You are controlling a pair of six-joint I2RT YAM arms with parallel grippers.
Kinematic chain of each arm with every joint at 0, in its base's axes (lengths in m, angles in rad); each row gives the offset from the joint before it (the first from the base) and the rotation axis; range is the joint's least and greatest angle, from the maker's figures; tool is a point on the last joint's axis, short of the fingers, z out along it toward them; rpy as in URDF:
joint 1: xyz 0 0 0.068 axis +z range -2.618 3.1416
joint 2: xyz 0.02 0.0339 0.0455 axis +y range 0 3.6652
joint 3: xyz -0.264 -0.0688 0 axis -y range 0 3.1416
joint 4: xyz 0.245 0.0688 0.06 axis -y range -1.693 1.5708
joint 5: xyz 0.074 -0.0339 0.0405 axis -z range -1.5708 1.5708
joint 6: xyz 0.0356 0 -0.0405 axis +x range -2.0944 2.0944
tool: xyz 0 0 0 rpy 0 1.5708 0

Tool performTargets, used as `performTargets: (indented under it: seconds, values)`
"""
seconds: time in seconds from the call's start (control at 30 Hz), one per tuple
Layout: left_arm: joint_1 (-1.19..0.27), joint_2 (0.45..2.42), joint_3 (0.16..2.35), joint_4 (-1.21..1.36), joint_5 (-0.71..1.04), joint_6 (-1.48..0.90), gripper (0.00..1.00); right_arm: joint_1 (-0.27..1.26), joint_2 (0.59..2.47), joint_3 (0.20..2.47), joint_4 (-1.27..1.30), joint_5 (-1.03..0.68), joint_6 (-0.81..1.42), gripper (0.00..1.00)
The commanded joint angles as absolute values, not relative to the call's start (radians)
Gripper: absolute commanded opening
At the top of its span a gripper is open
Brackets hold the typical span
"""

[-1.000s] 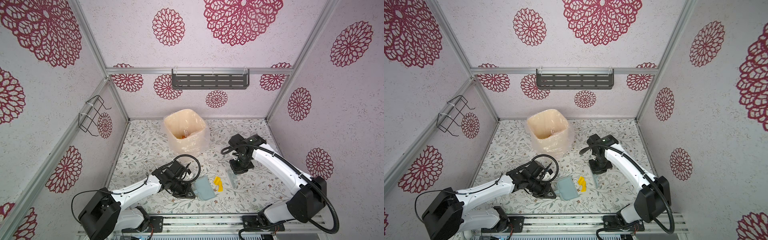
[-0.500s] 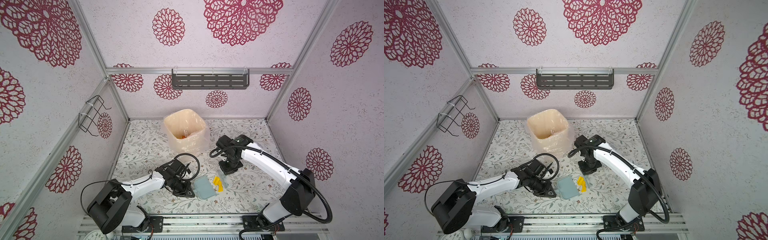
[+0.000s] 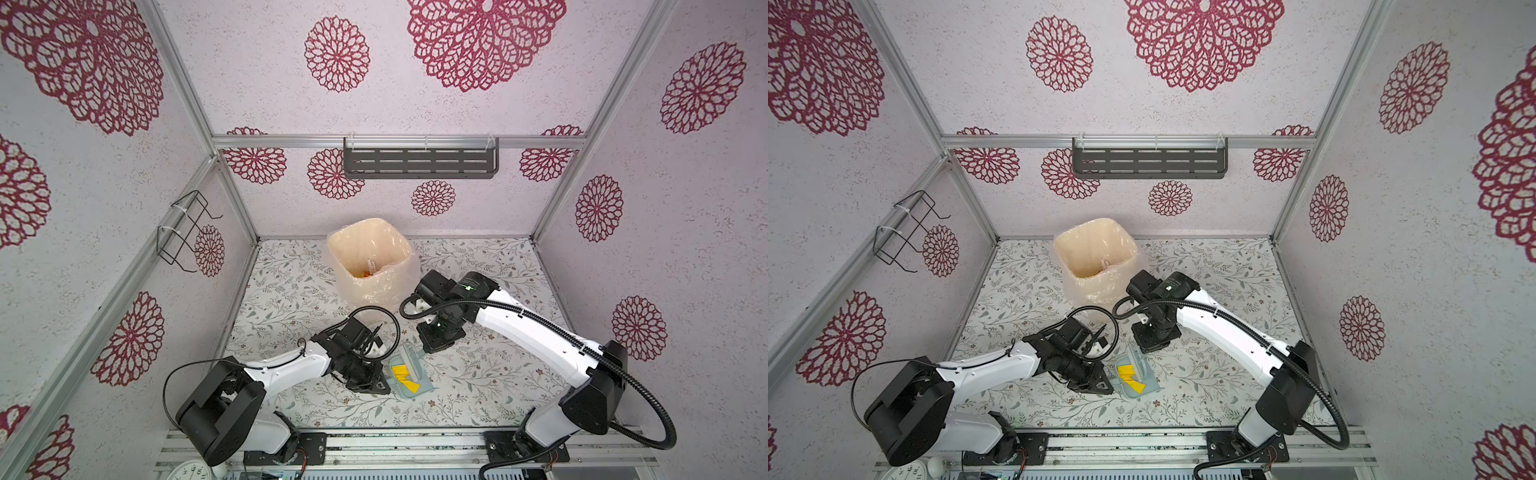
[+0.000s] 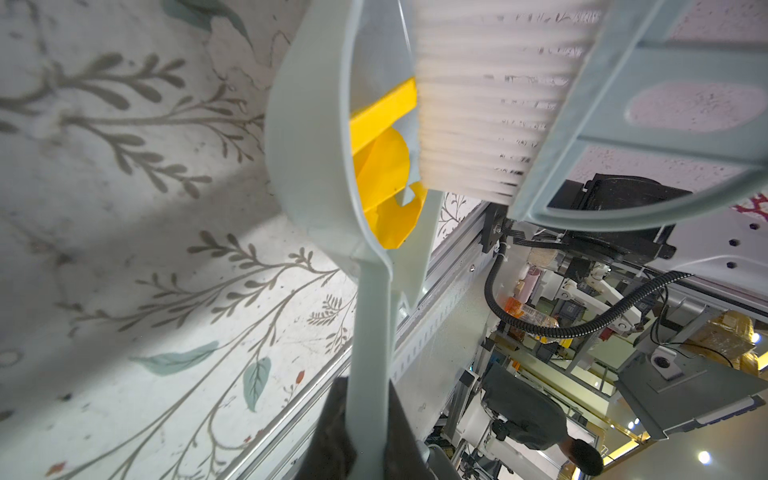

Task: Sweep away the paper scraps from the table
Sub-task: 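Sweep the yellow scrap into the dustpan with the right brush, then lift the dustpan toward the cream bin with left gripper while right brush withdraws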

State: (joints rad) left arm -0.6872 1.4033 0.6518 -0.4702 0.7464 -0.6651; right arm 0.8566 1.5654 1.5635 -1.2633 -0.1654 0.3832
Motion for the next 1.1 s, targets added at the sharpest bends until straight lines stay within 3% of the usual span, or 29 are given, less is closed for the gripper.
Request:
performTargets:
  seconds: [0.0, 0.37, 0.67, 1.07]
  values:
    - [-0.681, 1.393, 0.666, -0.442, 0.750, -0.653, 0.00, 0.842, 1.536, 1.631, -1.361, -0.064, 0.399, 0.00]
    - [-0.681, 1.270, 0.625, -0.369, 0.771, -0.728, 0.00, 0.640, 1.413, 1.571, -1.370, -0.076, 0.333, 0.00]
    - [-0.681, 1.078, 0.704, -0.543, 0.715, -0.759, 0.00, 0.471, 1.298, 1.439, -1.313, -0.149, 0.291, 0.00]
    - [-0.684, 0.916, 0.897, -0.749, 0.633, -0.812, 0.00, 0.374, 1.209, 1.303, -1.239, -0.264, 0.287, 0.00]
